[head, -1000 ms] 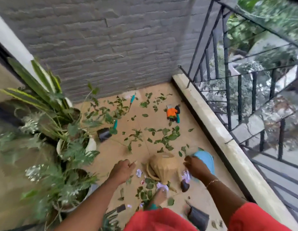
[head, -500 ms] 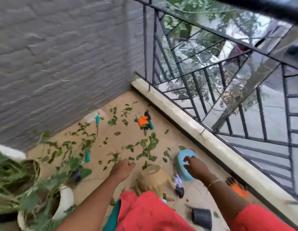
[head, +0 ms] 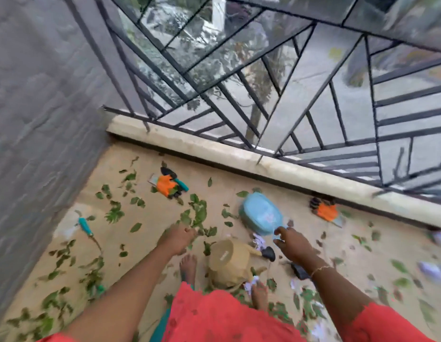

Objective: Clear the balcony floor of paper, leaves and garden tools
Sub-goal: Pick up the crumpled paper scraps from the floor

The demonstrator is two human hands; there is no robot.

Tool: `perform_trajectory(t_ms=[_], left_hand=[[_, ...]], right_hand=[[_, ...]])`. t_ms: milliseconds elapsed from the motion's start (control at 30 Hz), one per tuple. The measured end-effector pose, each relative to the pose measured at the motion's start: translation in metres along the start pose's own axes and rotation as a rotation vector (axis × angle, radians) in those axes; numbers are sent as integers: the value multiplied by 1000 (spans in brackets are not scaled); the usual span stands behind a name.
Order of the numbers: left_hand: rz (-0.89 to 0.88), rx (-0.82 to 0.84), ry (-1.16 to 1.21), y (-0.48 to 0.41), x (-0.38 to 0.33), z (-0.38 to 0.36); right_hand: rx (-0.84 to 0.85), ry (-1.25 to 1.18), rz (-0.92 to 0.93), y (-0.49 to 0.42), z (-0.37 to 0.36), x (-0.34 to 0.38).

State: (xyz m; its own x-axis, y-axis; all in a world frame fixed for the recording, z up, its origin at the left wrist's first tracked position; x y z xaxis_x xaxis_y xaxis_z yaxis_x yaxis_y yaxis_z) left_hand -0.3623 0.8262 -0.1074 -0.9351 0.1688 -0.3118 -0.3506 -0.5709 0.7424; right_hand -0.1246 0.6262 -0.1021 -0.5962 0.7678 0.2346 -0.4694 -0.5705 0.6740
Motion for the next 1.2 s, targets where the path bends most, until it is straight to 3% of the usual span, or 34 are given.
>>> perform_trajectory(t_ms=[300, 733, 933, 1200], left_hand=[[-159, 127, -233, -60, -35, 46], [-367, 217, -530, -91, -117, 11], [-452, 216, -649, -157, -145, -44], [-648, 318, -872, -321, -101, -201]], right_hand=[[-93, -293, -213, 25, -15, 26], [-185, -585, -386, 31, -28, -33], [-211, -715, -413, -19, -62, -63], [-106, -706, -557, -196, -191, -123]])
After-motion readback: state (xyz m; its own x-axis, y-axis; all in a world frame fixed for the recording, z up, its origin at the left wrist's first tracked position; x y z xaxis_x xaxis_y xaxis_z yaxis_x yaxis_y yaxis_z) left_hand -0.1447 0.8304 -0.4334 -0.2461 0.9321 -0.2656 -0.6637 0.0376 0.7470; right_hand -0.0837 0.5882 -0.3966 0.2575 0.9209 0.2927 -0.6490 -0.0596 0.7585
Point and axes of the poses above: each hand's wrist, its own y-axis away from the middle knuckle, its own z-axis out of the back of the hand, x = y × z, the point moved 3 cm from there along -y, towards the middle knuckle, and after that the axes turned 3 degrees about -y, right-handed, at the moved point
